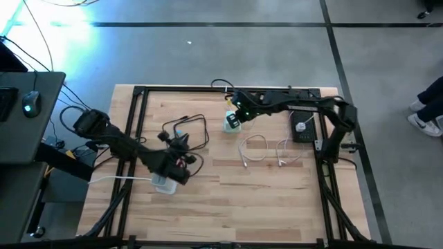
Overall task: Insert USB
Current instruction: Insert the white charger cable into the light green outlet extension
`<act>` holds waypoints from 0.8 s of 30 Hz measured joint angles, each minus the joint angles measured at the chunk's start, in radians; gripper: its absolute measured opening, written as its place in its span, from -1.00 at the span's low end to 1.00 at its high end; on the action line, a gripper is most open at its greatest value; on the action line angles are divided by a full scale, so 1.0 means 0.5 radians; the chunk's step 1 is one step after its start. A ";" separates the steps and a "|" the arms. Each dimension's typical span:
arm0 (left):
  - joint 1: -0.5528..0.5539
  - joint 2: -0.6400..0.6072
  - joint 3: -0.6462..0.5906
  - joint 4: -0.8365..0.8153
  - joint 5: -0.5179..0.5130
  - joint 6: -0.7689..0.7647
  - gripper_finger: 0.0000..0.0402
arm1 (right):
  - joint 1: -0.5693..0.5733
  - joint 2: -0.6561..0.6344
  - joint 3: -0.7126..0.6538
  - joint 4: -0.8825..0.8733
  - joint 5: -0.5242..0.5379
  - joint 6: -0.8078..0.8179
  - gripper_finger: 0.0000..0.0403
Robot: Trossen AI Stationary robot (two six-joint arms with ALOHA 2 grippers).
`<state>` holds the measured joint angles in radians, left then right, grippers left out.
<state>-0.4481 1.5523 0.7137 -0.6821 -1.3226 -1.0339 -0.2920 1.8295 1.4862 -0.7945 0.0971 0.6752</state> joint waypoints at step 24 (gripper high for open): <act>-0.106 -0.013 -0.001 -0.002 -0.183 0.099 -0.95 | 0.134 0.129 0.209 -0.320 0.377 0.946 -1.00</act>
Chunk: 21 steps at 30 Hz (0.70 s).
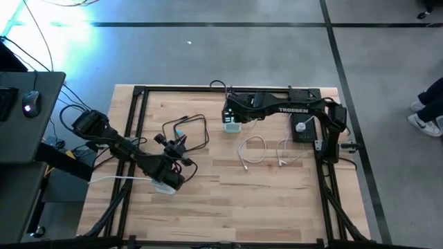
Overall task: Insert USB
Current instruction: Insert the white charger cable into the light green outlet extension
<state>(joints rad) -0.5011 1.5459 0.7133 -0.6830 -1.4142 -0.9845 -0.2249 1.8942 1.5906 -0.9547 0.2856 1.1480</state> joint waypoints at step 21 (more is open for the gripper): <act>0.076 -0.005 0.324 0.005 -0.100 0.536 -0.95 | 0.063 0.061 -0.003 0.085 0.157 -0.004 -1.00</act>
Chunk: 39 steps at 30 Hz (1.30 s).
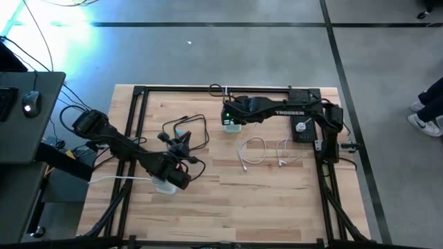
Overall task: Insert USB
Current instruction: Insert the white charger cable into the light green outlet extension
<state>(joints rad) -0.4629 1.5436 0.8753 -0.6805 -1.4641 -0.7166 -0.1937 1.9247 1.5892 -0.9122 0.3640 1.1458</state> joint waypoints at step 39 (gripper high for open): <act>0.009 -0.002 0.049 0.182 0.022 0.202 -0.95 | -0.022 0.082 0.015 -0.055 0.011 0.001 -1.00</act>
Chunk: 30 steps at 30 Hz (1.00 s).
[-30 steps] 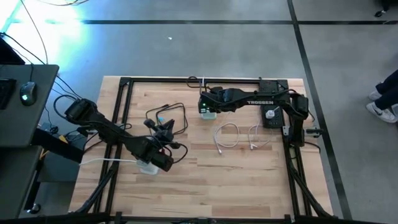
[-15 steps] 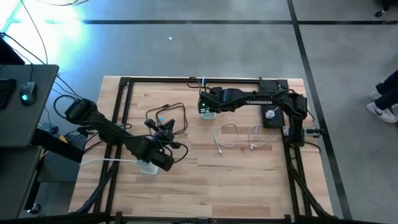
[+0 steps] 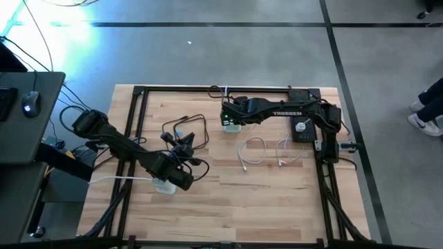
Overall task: Insert USB
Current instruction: Insert the white charger cable into the light green outlet extension
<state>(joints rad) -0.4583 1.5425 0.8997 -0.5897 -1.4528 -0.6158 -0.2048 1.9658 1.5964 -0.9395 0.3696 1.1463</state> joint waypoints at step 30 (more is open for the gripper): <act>0.134 0.000 -0.001 0.289 0.263 0.194 -0.95 | 0.196 0.106 0.102 -0.013 0.310 -0.035 -1.00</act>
<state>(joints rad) -0.3912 1.5425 0.8993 -0.4450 -1.3212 -0.5190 -0.1069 2.0190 1.6474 -0.9459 0.5248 1.1291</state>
